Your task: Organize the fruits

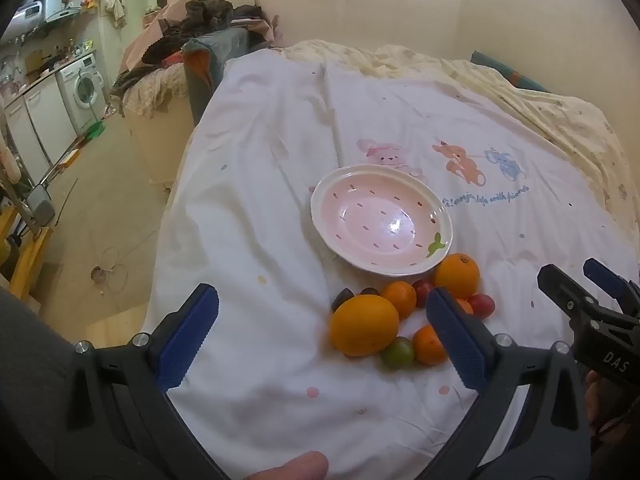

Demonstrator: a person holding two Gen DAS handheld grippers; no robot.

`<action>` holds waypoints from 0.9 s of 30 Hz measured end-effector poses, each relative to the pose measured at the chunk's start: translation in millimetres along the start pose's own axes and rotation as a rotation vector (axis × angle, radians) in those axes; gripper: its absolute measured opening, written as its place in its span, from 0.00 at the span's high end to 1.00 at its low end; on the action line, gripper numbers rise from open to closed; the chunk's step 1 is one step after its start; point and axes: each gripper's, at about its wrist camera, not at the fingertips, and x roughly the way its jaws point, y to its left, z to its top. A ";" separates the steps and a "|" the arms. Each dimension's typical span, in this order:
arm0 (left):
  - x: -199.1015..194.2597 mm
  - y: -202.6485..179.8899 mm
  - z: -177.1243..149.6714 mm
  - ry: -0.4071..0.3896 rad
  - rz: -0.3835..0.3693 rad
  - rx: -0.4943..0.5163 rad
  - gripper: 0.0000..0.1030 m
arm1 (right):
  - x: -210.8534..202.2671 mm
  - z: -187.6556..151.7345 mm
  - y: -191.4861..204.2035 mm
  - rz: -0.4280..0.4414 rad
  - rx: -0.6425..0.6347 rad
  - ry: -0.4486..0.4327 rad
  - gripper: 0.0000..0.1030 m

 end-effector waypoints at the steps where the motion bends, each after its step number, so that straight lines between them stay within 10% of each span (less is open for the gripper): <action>1: 0.1 -0.2 0.1 0.002 0.004 0.003 0.01 | -0.6 0.1 -0.2 -0.001 -0.002 0.001 0.00; 27: -3.5 5.4 2.9 -0.007 0.006 -0.001 0.01 | -1.5 0.1 3.0 -0.009 -0.021 0.001 0.00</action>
